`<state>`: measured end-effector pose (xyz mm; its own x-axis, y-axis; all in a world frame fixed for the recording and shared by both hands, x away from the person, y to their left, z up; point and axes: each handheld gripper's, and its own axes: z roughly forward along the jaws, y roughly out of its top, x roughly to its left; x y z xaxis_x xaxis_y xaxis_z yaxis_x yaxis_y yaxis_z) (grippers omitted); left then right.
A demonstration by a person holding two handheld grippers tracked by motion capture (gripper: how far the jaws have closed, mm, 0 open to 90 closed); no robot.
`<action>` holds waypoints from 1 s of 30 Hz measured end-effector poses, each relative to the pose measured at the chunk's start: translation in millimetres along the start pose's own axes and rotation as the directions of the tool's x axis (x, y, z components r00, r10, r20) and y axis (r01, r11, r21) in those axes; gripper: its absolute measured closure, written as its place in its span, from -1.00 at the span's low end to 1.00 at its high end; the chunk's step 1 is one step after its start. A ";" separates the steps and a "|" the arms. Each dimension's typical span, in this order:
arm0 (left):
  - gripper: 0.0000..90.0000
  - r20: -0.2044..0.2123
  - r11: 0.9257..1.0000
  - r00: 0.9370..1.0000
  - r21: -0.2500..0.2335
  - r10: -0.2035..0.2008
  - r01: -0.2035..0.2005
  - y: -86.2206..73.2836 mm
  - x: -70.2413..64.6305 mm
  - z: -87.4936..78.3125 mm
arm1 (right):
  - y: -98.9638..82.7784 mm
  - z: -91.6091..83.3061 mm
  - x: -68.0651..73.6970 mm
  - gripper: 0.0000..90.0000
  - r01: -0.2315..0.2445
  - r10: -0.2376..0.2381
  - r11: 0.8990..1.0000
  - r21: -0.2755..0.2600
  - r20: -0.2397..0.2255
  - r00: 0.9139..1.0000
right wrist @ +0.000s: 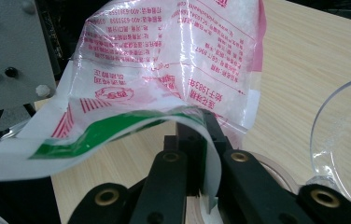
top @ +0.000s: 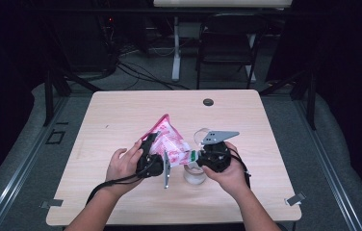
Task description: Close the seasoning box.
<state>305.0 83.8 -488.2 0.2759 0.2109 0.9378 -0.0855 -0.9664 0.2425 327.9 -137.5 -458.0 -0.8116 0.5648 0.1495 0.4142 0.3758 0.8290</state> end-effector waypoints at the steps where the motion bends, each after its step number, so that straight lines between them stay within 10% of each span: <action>1: 0.44 -0.002 1.000 1.000 -0.001 0.003 -0.003 0.0 -0.1 0.0 | -0.1 -0.1 -0.1 1.00 -0.001 0.001 1.000 0.000 -0.001 1.000; 30: 0.45 0.005 0.995 0.995 0.010 0.101 -0.101 11.0 5.4 -3.1 | 0.0 -5.8 -0.9 1.00 0.012 -0.012 1.000 0.004 0.023 1.000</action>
<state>302.6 74.8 -479.7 0.2704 0.1118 0.9562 -0.1037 -0.9841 0.1444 326.1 -142.2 -455.0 -0.8069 0.5768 0.1272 0.4062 0.3855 0.8285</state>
